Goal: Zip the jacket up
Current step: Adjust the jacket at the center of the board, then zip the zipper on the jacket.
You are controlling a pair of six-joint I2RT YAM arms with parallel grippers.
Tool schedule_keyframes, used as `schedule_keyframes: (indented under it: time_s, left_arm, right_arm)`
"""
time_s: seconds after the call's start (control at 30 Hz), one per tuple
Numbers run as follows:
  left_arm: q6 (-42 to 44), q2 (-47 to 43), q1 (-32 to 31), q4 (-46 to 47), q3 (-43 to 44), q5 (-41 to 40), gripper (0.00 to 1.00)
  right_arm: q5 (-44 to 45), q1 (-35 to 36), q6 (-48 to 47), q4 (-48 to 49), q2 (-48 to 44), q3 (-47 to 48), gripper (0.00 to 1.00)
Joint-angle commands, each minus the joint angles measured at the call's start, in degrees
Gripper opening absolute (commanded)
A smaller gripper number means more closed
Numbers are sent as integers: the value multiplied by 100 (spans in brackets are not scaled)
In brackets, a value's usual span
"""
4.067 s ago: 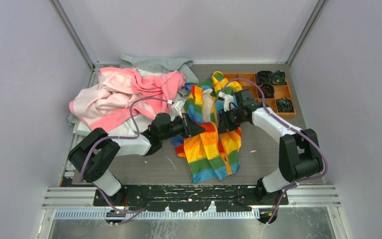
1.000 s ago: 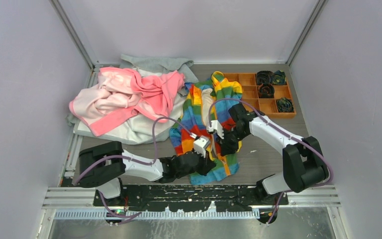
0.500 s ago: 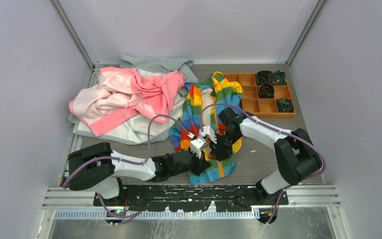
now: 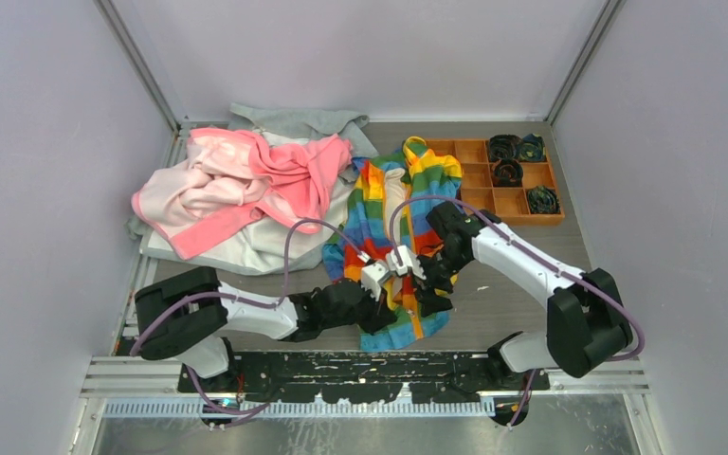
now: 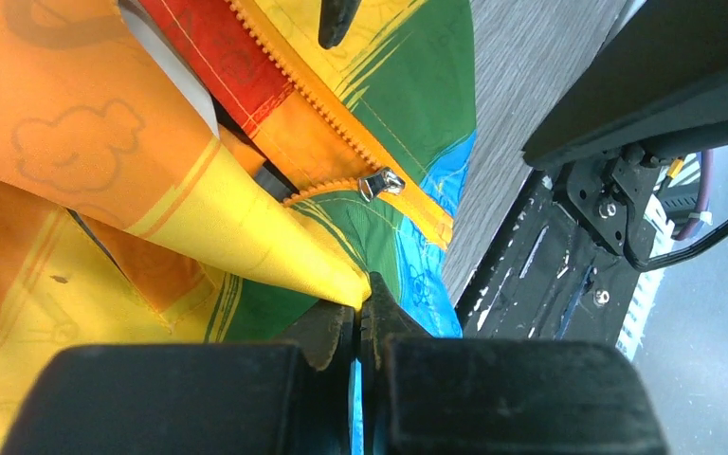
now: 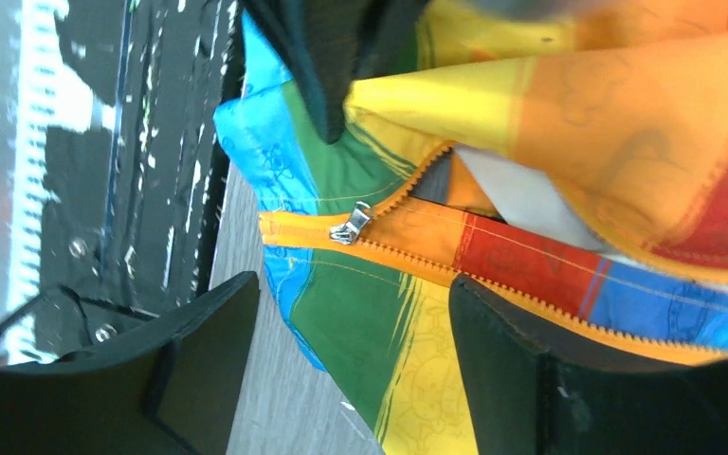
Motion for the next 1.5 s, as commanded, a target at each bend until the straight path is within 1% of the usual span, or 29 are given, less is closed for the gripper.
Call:
schedule_keyframes:
  time_s: [0.0, 0.07, 0.17, 0.3, 0.43, 0.67, 0.9, 1.2, 1.47]
  left_arm:
    - [-82, 124, 53, 177, 2, 277, 0]
    - [-147, 177, 63, 182, 0, 283, 0]
    - [-240, 248, 70, 215, -17, 276, 0]
    - [-380, 332, 91, 275, -66, 234, 0]
    - [-558, 410, 117, 456, -177, 205, 0]
    - [-939, 564, 145, 774, -403, 128, 0]
    - [-1368, 843, 140, 1555, -648, -58, 0]
    - [-2175, 1438, 250, 3080, -1112, -153, 2]
    - [-2523, 1638, 284, 3204, -1134, -180, 2]
  right_arm:
    - [-193, 57, -2048, -628, 134, -50, 81]
    - [-66, 145, -2204, -488, 269, -27, 82]
    - [74, 308, -2098, -180, 446, 37, 80]
    - [353, 536, -1789, 324, 618, 14, 75]
    - [495, 734, -1636, 503, 778, -38, 67]
    - [710, 1006, -1370, 796, 898, -146, 61]
    - [573, 1057, -1181, 749, 829, -111, 56]
    - [759, 1225, -1138, 723, 917, -117, 52]
    - [944, 1317, -1084, 812, 918, -171, 51]
